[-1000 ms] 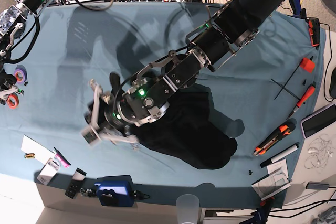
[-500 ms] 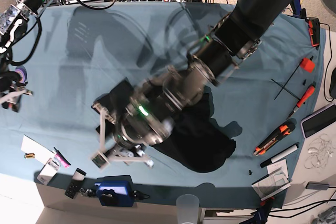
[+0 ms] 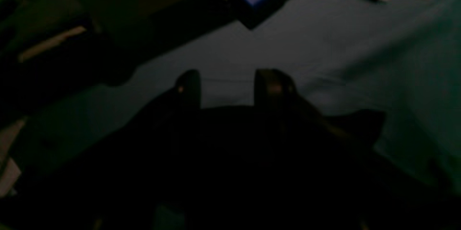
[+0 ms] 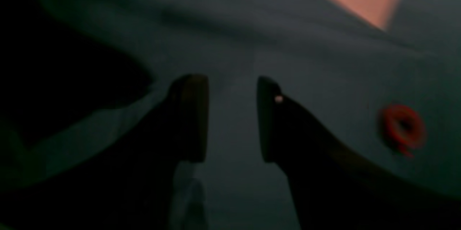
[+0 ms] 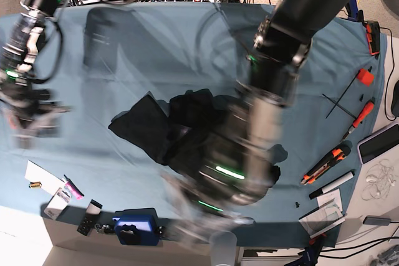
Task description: Layout the t-shirt on the table in an organized manner, then fold the t-shirt properly
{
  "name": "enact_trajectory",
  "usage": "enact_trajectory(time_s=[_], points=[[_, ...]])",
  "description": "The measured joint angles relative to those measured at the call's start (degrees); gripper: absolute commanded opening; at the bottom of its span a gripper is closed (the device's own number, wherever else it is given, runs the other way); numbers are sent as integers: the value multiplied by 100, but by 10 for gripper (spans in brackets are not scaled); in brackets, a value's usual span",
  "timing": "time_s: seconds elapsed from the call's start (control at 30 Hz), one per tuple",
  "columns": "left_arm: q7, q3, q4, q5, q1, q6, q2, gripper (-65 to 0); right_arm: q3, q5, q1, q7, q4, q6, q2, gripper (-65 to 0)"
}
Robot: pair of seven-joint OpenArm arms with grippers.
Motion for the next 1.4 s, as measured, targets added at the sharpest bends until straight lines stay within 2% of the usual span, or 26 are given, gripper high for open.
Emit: enact_trajectory(time_s=[0.13, 0.3, 0.37, 0.47, 0.53, 0.57, 0.63, 0.7, 0.8, 1.0, 1.07, 1.17, 1.23, 1.3, 1.33, 1.4], points=[[234, -835, -4, -444, 46, -247, -691, -392, -813, -168, 0, 4, 0, 35, 31, -424], [313, -1556, -4, -1325, 33, -256, -1541, -392, -1980, -179, -2, 26, 0, 483, 50, -424], [420, -1777, -4, -1661, 31, -490, -1937, -392, -2468, -203, 0, 31, 0, 535, 55, -424], [483, -1963, -2, -2083, 50, -575, -2463, -392, -3213, -907, -4, 262, 2, 551, 55, -424], [487, -1963, -2, -2295, 63, -577, -2706, -392, -3635, -1543, -15, 575, 2, 422, 59, -424], [485, -1958, -2, -2380, 66, -577, -2793, -392, -3825, -1821, -15, 721, 2, 249, 63, -424], [490, -1958, -2, -2389, 63, -577, -2911, -392, -4122, -2328, -13, 918, -2, -140, 66, -424], [546, -1958, -2, -2387, 66, -577, -2992, -392, -4332, -2575, 2, 975, -7, -372, 61, -424], [568, -1958, -2, -2396, 85, -577, -3016, -392, -4409, -2570, 17, 966, -238, -431, -120, -424], [568, -1954, 2, -2402, 315, -577, -3003, -392, -4398, -3185, 372, 1624, -1250, -667, -719, -424], [568, -1954, 2, -2409, 417, -577, -3003, -392, -4398, -3228, 459, 1733, -1427, -778, -793, -424], [573, -1952, 2, -2409, 553, -577, -3001, -392, -4398, -3235, 564, 1698, -1502, -772, -828, -426], [573, -1954, 2, -2409, 634, -577, -3003, -392, -4402, -3204, 621, 1604, -1502, -776, -833, -492], [579, -1952, 2, -2406, 669, -577, -3001, -392, -4422, -3171, 688, 1106, -1502, -1189, -870, -618], [570, -1952, 2, -2409, 667, -577, -3003, -392, -4426, -3314, 721, 748, -1475, -1425, -872, -650], [568, -1954, 2, -2406, 667, -577, -3005, -392, -4424, -3803, 732, 299, -1294, -1698, -811, -650]])
